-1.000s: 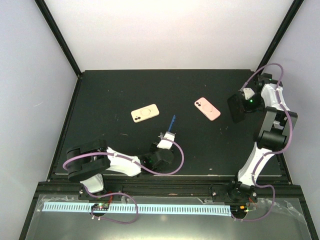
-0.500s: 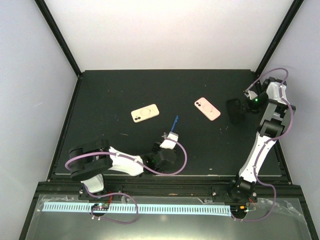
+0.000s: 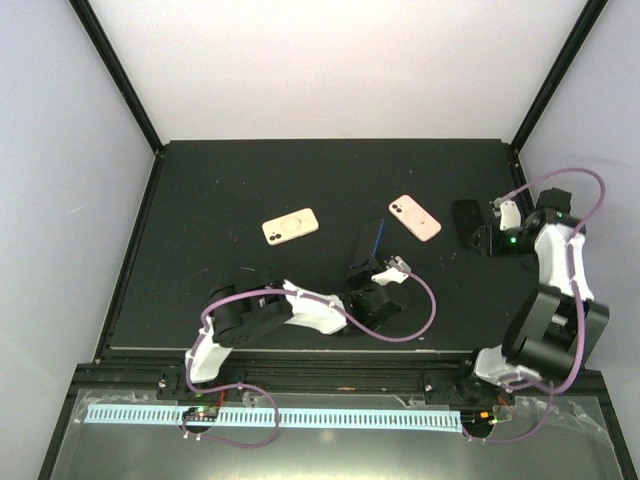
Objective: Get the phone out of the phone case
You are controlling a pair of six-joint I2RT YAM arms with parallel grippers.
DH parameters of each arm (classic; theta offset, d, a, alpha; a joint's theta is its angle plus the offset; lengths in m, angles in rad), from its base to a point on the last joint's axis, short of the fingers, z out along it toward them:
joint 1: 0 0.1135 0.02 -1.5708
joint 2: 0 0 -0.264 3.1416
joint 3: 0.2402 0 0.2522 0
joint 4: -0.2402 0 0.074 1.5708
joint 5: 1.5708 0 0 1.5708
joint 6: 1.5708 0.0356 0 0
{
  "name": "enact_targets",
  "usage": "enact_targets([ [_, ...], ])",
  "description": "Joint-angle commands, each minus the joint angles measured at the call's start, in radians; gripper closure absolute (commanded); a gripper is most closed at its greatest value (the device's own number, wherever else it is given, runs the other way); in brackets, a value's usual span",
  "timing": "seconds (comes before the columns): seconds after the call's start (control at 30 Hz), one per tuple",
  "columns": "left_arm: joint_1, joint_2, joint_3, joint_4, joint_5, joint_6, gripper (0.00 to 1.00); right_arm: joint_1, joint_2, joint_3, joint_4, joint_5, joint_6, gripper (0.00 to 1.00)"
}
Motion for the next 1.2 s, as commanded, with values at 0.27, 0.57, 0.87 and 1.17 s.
enact_targets([
  [0.27,0.113,0.217,0.247,-0.161,0.028,0.262,0.98,0.000,-0.298,-0.218,0.208,-0.241,0.064,0.45],
  [0.57,0.118,0.243,0.305,-0.254,0.086,0.236,0.54,0.000,-0.219,-0.199,0.183,-0.229,0.061,0.45],
  [0.87,0.125,-0.002,0.162,-0.298,0.293,-0.047,0.04,0.095,-0.118,-0.035,0.104,-0.015,-0.046,0.23],
  [1.17,0.230,-0.395,-0.335,0.054,0.699,-0.527,0.01,0.363,0.120,0.168,0.087,0.289,-0.165,0.00],
])
